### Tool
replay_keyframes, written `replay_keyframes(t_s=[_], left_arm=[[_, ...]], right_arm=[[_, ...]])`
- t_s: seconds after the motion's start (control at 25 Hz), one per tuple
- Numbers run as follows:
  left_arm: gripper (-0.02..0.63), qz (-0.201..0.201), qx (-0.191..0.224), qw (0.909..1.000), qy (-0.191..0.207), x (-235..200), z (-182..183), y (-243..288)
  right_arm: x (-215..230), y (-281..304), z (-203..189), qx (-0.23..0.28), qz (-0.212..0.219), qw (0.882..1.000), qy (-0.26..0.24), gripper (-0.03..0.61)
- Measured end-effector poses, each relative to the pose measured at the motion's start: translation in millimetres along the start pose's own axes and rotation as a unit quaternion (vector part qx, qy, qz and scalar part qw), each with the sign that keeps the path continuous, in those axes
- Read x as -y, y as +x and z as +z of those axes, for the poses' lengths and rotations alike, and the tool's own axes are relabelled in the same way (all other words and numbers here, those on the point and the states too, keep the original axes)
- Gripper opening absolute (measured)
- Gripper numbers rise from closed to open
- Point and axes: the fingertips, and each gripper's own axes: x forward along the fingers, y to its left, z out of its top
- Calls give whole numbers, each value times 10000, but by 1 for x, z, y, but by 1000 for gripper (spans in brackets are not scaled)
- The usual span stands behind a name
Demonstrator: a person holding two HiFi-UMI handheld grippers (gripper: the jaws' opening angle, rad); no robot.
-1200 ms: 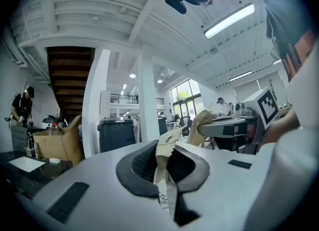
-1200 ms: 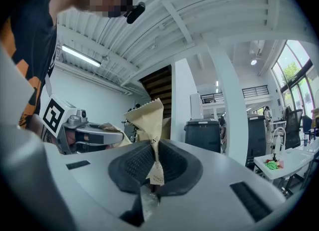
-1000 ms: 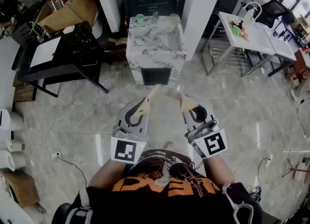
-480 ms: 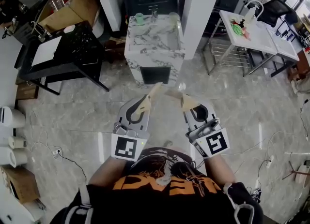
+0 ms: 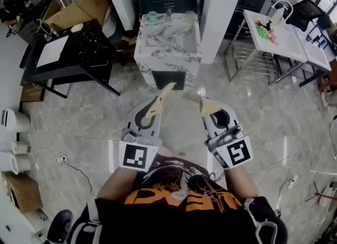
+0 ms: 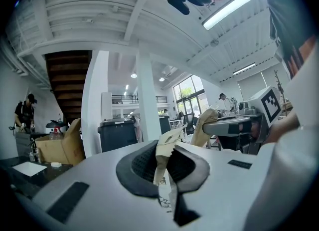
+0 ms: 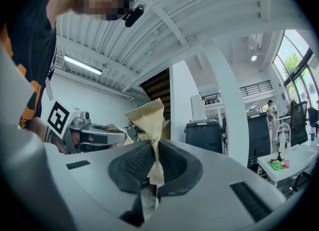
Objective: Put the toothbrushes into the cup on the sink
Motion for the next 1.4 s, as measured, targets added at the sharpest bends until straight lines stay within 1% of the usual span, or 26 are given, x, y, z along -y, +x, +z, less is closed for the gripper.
replay_keyframes(t_s=[0.16, 0.36, 0.6, 0.76, 0.92, 1.12, 1.4], left_arm=[[41, 75, -34, 10000, -19, -21, -7, 23], [41, 62, -45, 9999, -133, -67, -23, 70], [41, -292, 64, 9995, -80, -127, -24, 141], [41, -388, 104, 9991, 162, -167, -26, 176], [41, -451, 104, 9989, 78, -200, -33, 202], [41, -479, 106, 9988, 4, -228, -41, 228], [41, -502, 37, 9987, -76, -241, -48, 262]], right_arm=[[16, 28, -8, -52, 40, 10000, 14, 38], [44, 84, -17, -138, 23, 9999, 10, 38], [86, 166, -16, -197, -225, 9995, -27, 38], [105, 213, -22, -222, -355, 9991, -23, 38], [118, 249, -28, -208, -494, 9985, 64, 38], [134, 276, -32, -209, -630, 9978, 69, 38], [161, 297, -41, -266, -669, 9974, 93, 38]])
